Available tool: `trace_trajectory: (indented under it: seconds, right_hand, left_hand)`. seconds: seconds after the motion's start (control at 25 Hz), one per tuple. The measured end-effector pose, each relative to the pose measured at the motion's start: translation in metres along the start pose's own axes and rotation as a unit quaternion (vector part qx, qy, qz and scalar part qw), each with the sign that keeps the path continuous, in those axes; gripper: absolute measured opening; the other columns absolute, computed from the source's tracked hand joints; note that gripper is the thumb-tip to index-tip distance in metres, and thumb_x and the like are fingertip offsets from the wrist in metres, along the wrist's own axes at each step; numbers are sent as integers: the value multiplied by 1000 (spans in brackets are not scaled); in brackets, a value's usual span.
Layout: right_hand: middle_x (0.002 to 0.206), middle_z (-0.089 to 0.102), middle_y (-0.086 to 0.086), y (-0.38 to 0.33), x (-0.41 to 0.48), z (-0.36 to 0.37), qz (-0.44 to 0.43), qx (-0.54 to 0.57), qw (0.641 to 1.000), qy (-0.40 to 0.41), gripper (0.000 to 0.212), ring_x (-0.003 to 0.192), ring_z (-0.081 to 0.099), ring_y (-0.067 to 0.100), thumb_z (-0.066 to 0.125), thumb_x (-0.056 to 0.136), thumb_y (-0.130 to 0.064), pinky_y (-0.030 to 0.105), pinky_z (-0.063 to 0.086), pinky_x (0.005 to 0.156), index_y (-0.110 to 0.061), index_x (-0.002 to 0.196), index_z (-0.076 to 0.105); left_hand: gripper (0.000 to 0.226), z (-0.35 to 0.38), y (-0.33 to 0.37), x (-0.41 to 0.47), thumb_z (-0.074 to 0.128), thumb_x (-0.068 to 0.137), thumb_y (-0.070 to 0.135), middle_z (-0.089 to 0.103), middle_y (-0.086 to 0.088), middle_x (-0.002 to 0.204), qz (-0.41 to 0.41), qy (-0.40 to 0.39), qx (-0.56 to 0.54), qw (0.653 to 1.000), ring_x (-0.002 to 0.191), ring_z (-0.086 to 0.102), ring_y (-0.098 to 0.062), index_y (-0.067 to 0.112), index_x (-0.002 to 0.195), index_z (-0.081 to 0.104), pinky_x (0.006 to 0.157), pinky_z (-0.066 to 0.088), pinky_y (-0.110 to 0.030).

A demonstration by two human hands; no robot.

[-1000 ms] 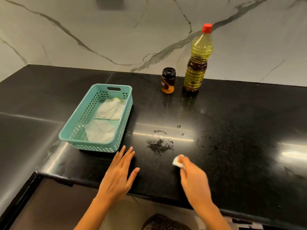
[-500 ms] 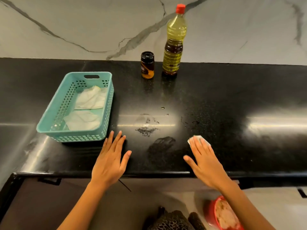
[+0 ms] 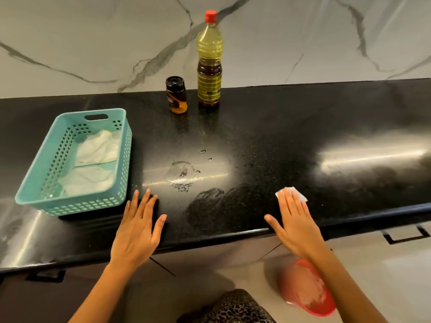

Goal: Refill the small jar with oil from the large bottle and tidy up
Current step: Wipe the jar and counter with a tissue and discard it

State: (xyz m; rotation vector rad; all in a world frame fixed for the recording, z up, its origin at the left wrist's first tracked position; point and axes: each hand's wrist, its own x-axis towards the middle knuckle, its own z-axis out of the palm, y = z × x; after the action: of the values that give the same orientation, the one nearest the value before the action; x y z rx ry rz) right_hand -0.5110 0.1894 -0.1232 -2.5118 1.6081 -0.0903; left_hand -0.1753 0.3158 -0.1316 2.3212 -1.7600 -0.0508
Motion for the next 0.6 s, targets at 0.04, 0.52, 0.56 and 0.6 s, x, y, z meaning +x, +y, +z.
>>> trace_trajectory:
  seconds: [0.04, 0.52, 0.56, 0.6]
  right_hand:
    - [156, 6, 13, -4, 16, 2, 7, 1, 1000, 3, 109, 144, -7, 22, -19, 70, -80, 35, -3, 117, -9, 148, 8]
    - [156, 8, 13, 8, 37, -8, -34, 4, 999, -13, 106, 143, -4, 20, -14, 73, -80, 30, -4, 116, -9, 148, 11]
    - [157, 1, 12, 9, 58, -9, -17, 11, 999, -35, 114, 143, -9, 20, -21, 65, -82, 32, -6, 116, -9, 148, 5]
    - [157, -3, 12, 2, 78, -9, -8, 13, 999, -39, 118, 143, -11, 22, -25, 60, -83, 35, -5, 116, -9, 148, 1]
  left_hand:
    - [82, 0, 1, 1, 2, 89, 63, 27, -6, 151, 1, -4, 1, 1000, 142, 6, -21, 8, 138, 38, 115, 12, -41]
    - [86, 2, 13, 34, -9, 76, 72, -8, 4, 153, -27, -77, 25, 996, 140, -17, -18, 18, 143, -8, 116, -7, -36]
    - [86, 2, 13, 33, -11, 75, 72, -11, 5, 152, -28, -85, 28, 996, 140, -19, -18, 19, 143, -9, 115, -9, -36]
    - [88, 1, 12, 33, -14, 74, 73, -13, 5, 152, -31, -88, 29, 995, 140, -21, -17, 20, 143, -9, 115, -10, -35]
